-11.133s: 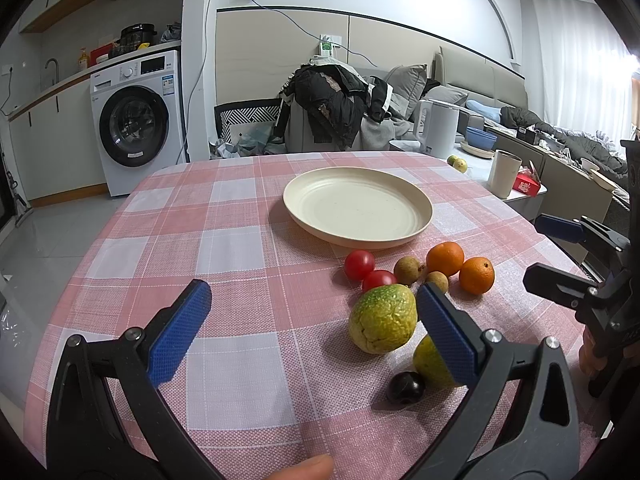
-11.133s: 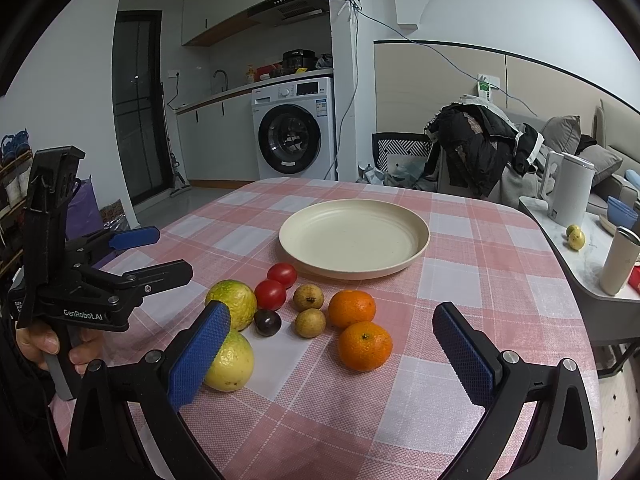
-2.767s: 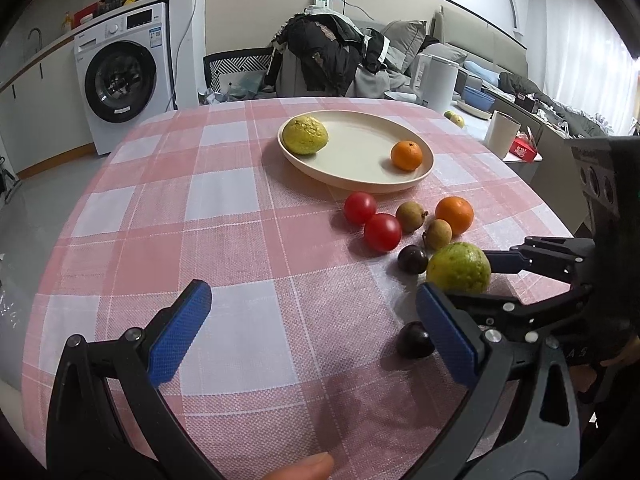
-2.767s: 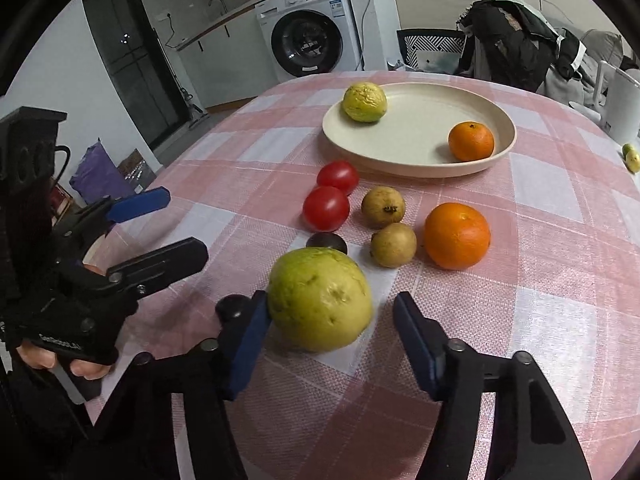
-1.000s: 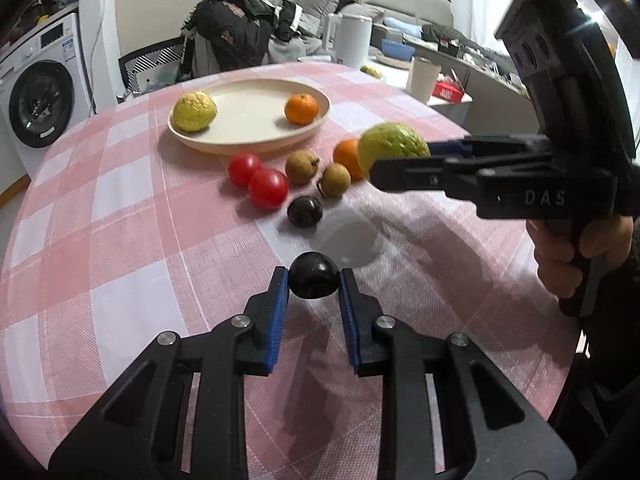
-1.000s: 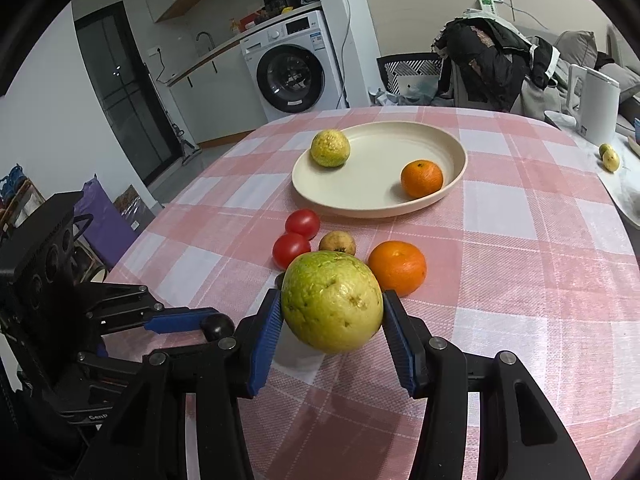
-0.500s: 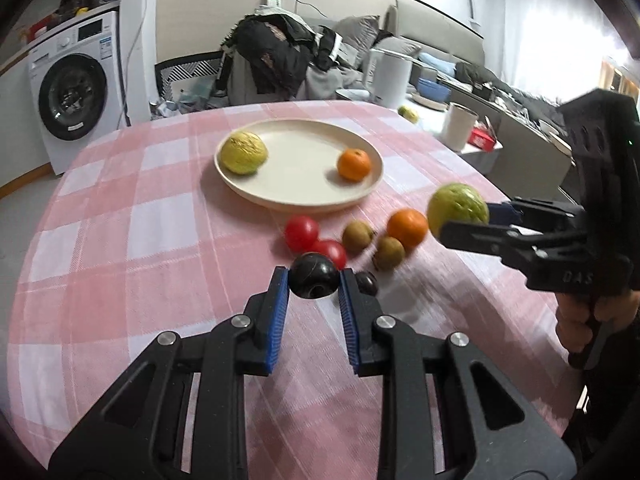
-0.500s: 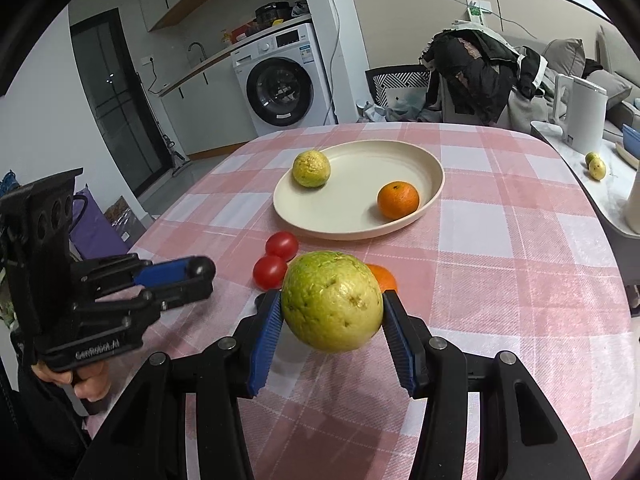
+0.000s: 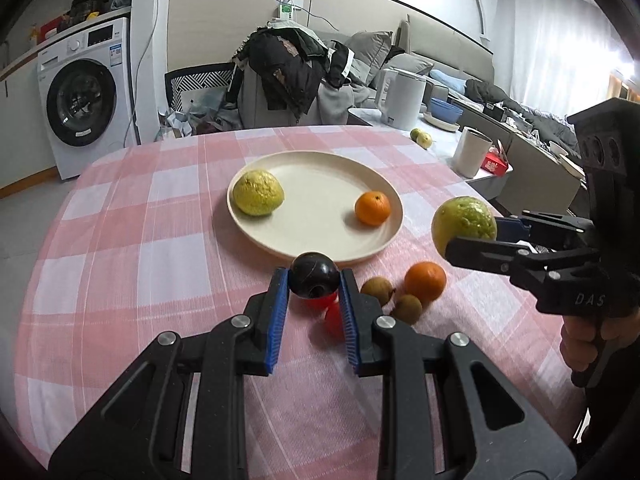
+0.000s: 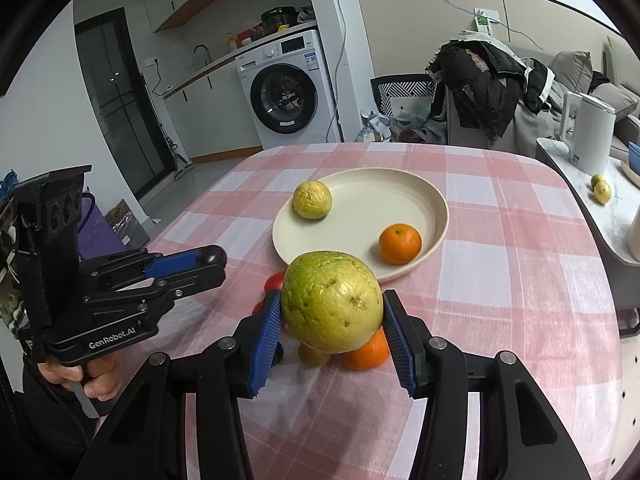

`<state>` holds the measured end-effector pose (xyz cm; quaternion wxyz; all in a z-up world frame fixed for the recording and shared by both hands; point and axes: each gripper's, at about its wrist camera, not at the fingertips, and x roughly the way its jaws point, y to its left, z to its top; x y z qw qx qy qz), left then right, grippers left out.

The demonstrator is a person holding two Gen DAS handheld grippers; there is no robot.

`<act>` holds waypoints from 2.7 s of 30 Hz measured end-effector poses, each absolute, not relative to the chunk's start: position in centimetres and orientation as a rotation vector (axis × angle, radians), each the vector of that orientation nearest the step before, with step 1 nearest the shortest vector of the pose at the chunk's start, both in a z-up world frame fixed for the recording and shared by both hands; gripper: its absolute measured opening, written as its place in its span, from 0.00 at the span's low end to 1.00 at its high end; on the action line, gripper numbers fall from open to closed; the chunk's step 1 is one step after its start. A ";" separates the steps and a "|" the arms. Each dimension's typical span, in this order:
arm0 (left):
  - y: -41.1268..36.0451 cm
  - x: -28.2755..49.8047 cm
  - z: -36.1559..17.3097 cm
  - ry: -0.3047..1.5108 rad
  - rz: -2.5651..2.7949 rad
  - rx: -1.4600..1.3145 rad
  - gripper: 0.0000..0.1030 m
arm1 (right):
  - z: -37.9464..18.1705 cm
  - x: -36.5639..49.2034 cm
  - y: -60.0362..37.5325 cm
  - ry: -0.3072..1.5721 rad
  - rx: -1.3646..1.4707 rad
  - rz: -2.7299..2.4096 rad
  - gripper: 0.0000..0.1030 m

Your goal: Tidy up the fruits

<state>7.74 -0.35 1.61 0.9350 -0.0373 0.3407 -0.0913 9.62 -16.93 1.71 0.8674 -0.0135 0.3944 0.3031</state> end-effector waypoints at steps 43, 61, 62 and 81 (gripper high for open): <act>0.4 19.8 -2.4 0.754 -0.137 -0.093 0.22 | -1.3 23.2 -14.2 0.904 0.058 0.462 0.49; 1.8 20.9 -3.6 0.777 -0.113 -0.106 0.22 | -3.3 25.7 -14.7 0.952 0.066 0.407 0.50; 1.9 20.9 -3.6 0.777 -0.111 -0.106 0.22 | -3.2 25.6 -14.8 0.948 0.069 0.405 0.50; 1.5 13.5 0.1 0.684 -0.062 -0.064 0.87 | 0.4 16.9 -18.2 0.858 0.045 0.470 1.00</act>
